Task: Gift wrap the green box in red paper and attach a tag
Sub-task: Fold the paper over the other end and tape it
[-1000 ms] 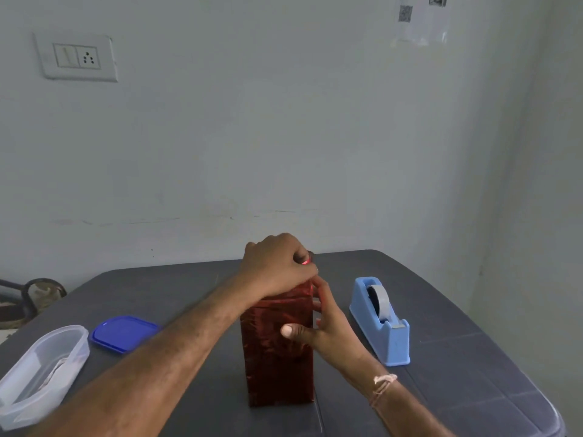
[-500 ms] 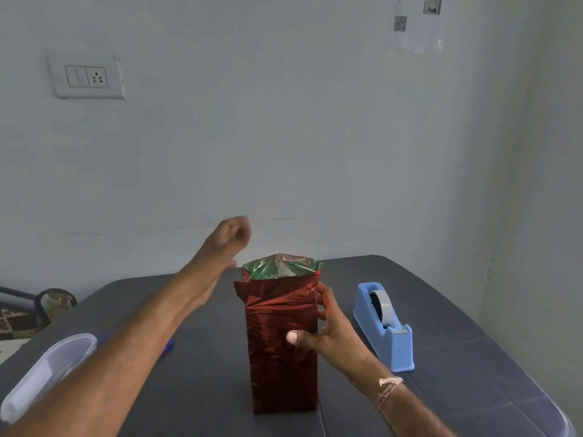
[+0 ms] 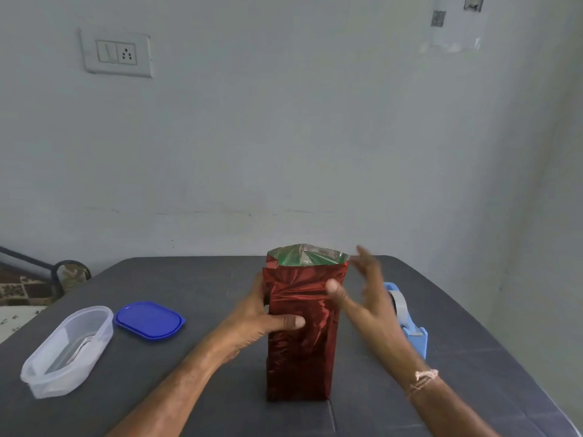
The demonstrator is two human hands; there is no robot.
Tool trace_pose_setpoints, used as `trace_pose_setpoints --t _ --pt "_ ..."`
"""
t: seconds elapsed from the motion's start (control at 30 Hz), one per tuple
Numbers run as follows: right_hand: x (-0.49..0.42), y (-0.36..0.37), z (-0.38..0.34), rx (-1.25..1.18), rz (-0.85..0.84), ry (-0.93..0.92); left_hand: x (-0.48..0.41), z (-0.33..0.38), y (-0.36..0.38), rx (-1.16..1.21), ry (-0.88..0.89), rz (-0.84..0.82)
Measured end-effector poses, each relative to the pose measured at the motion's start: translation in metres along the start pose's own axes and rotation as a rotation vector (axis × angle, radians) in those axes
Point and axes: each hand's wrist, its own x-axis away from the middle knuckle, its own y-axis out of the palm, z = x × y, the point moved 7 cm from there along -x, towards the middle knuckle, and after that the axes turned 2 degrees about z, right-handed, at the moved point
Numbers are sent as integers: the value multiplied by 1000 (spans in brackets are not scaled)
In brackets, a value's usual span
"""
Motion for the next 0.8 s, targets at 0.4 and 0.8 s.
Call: trace_pose_setpoints --t 0.4,0.8 --pt "-43 89 -103 608 -391 -158 8 0 6 32 -18 -16" --pt "-94 61 -110 495 -466 -238 7 -11 2 81 -22 -31"
